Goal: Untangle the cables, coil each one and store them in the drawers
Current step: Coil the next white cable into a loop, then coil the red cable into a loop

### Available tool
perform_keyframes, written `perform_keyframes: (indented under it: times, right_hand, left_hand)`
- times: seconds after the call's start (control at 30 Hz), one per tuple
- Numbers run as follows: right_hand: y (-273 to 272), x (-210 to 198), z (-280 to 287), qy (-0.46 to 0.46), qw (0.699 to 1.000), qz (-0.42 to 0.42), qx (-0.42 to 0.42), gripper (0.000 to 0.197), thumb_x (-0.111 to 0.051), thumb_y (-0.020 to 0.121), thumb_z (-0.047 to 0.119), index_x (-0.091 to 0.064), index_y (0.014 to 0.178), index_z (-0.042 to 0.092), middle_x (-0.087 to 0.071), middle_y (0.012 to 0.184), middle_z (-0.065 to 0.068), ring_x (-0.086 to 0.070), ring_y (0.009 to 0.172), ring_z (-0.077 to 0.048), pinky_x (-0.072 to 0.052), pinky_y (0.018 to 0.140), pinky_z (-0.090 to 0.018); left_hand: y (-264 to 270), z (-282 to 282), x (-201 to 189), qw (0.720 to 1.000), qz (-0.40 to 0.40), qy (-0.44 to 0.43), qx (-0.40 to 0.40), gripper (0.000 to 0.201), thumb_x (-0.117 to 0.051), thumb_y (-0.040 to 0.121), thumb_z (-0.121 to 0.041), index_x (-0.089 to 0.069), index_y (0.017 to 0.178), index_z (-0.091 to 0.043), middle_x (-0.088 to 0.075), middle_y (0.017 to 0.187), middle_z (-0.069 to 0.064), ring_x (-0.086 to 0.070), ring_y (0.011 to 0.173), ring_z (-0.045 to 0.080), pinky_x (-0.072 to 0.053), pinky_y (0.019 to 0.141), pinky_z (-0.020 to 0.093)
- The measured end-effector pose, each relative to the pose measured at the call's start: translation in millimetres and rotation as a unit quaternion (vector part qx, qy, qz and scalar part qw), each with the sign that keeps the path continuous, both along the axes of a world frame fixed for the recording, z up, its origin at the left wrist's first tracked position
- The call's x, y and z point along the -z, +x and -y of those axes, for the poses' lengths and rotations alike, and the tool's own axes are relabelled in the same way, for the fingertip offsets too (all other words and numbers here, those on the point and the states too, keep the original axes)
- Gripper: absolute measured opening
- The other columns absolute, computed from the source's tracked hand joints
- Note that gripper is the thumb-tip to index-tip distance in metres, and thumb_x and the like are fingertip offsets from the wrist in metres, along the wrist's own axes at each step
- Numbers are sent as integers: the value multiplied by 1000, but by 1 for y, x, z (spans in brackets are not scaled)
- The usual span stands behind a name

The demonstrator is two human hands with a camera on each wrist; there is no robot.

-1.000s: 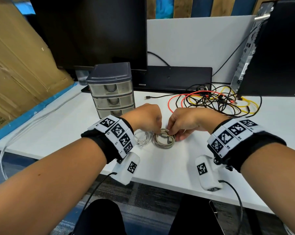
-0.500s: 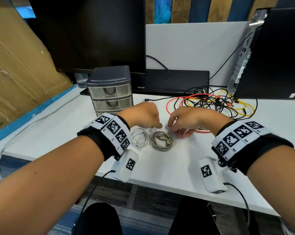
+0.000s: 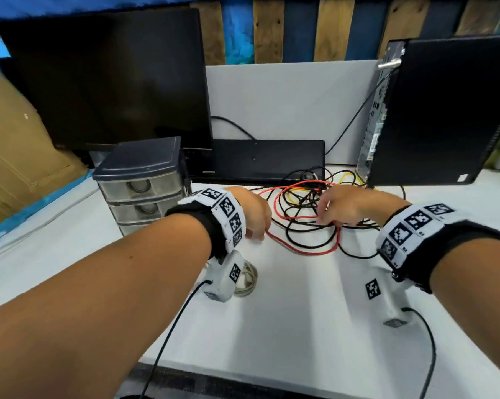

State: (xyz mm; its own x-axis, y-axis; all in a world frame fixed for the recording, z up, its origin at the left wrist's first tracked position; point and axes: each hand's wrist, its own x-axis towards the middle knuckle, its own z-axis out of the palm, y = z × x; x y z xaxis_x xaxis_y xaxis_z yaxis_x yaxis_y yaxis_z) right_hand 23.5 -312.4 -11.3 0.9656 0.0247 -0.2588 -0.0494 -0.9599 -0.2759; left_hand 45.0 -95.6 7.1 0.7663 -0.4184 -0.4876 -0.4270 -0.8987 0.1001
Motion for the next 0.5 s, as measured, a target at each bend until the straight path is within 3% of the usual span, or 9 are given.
perform_keyframes:
  times: [0.13, 0.2, 0.3, 0.43, 0.5]
  right_hand:
    - [15, 26, -8, -98, 995, 24, -23, 19, -61, 97, 21, -67, 111, 10, -69, 111, -8, -65, 100, -26, -56, 86, -35]
    - [17, 27, -9, -110, 993, 21, -29, 19, -59, 99, 21, -67, 110, 8, -69, 109, -9, -65, 100, -27, -55, 84, -33]
    - [19, 17, -4, -88, 994, 60, -4, 20, -60, 98, 23, -71, 103, 7, -70, 104, -9, -66, 101, -30, -56, 86, -33]
    - [12, -10, 8, 5, 983, 165, 79, 18, -58, 99, 18, -73, 96, 8, -71, 100, -12, -65, 97, -30, -57, 87, -38]
    - [10, -29, 10, 114, 957, 237, 121, 15, -57, 99, 10, -71, 94, 14, -70, 97, -12, -65, 94, -30, -54, 78, -31]
  left_hand:
    - [12, 9, 5, 998, -11, 46, 41, 24, -76, 90, -16, -67, 113, -17, -63, 86, -7, -59, 71, 6, -48, 58, 22]
    - [13, 10, 6, 994, -15, 78, 79, 14, -76, 90, -16, -67, 101, -17, -62, 83, -9, -57, 69, 5, -46, 57, 20]
    - [13, 8, 2, 989, -5, 79, 122, 13, -78, 90, -23, -70, 97, -16, -64, 89, -7, -55, 70, 6, -42, 60, 22]
    - [12, -3, -18, 986, 73, -50, 141, 7, -66, 99, -24, -69, 99, -18, -63, 93, -6, -59, 74, 13, -41, 62, 22]
    - [10, -6, -32, 975, 110, -155, 113, 8, -57, 103, -21, -60, 99, -16, -65, 93, -2, -69, 72, 19, -47, 60, 21]
